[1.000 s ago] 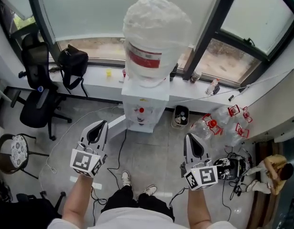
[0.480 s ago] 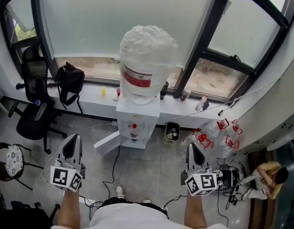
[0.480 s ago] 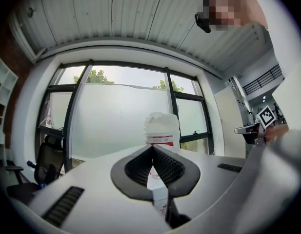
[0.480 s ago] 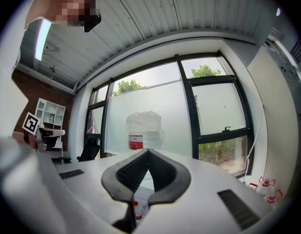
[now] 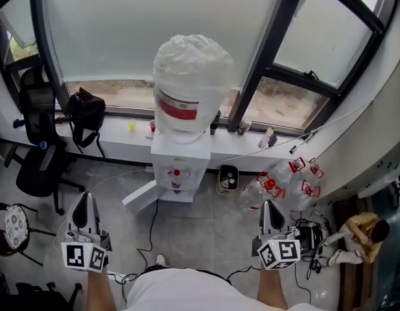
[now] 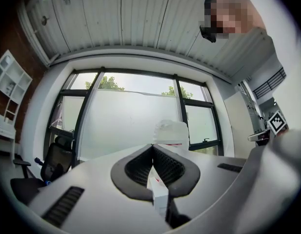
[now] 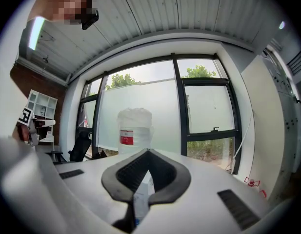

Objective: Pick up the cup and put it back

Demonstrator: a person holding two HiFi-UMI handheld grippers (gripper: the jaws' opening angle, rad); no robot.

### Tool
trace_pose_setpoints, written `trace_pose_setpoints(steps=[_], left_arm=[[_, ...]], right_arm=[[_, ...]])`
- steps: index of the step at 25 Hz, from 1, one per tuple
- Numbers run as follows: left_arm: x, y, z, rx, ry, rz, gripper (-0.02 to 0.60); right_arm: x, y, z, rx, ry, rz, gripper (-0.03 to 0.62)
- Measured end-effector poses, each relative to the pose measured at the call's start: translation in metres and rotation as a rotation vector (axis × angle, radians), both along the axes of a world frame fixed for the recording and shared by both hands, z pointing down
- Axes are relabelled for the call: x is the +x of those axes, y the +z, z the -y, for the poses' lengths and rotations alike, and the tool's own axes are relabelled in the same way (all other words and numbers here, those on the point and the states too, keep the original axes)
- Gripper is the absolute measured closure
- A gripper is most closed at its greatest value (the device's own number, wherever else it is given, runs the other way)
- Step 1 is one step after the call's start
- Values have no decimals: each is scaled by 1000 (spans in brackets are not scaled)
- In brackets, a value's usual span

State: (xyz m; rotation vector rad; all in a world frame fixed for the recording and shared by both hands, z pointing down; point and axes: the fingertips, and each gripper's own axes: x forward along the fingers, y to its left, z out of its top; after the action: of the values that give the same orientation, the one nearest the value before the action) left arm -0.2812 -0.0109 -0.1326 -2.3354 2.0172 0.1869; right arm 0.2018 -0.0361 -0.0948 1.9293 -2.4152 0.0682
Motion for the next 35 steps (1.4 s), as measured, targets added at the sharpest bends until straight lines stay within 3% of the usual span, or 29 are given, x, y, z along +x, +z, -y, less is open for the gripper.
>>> trace_pose_setpoints(steps=[8,12,18,35], left_arm=[[-2,-18,16,50,15,2,558],[4,-19,22,53,21,68,557],[2,-9,23,39,33,100,557],[-7,9,39,10,92,74,558]], right_arm=[[-44,-11,23,40,-71,70,574],[-54,-10,27,33,-88,59,574],[-68,-5,32,36,-99,47,574],[-107,-10,45,46,-126,6,574]])
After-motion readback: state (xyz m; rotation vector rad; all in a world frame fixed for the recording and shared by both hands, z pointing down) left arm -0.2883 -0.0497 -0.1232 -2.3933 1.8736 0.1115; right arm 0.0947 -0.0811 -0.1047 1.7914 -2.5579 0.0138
